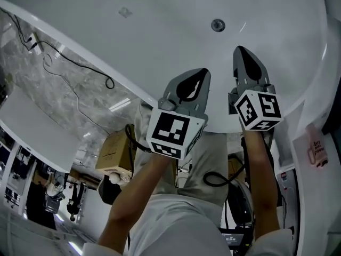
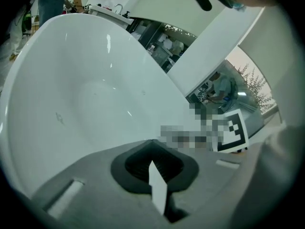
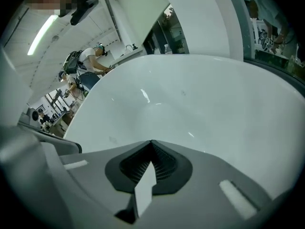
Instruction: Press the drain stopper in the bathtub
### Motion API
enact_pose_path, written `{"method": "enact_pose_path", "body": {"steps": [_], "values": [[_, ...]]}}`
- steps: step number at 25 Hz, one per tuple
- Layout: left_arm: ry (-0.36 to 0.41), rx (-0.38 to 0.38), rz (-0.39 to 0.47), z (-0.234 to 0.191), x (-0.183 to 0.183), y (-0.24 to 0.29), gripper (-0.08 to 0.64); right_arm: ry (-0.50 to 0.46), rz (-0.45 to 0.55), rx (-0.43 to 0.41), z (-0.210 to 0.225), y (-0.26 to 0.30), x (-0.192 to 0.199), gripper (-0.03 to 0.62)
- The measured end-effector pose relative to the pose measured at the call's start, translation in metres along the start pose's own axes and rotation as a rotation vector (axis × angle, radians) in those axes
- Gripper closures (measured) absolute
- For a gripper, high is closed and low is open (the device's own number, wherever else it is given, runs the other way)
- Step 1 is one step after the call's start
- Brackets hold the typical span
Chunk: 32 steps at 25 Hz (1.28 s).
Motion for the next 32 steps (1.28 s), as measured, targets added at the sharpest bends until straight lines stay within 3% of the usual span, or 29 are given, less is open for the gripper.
{"method": "enact_pose_path", "body": {"steps": [6,23,32], "values": [[0.030,0.007,-0.032,-0.010,0.020,0.031,0.558,0.082,-0.041,0.012,0.019,0.028,0.032,0.591],[0.141,0.037,-0.125,-0.050,0.054,0.110,0.558,0.286,-0.164,0.146,0.090,0.122,0.128,0.591],[0.181,0.056,-0.191,-0.059,0.081,0.134,0.558,0.332,-0.204,0.173,0.114,0.156,0.161,0.589]]}}
Point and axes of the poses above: the fingertips, and each gripper's own axes: y forward along the fingers, z to its right, x out of its underside, the point moved 1 cm from there along -y, backward along the fingers, and after that the axes turned 3 degrees about y, right-handed, at the moved point
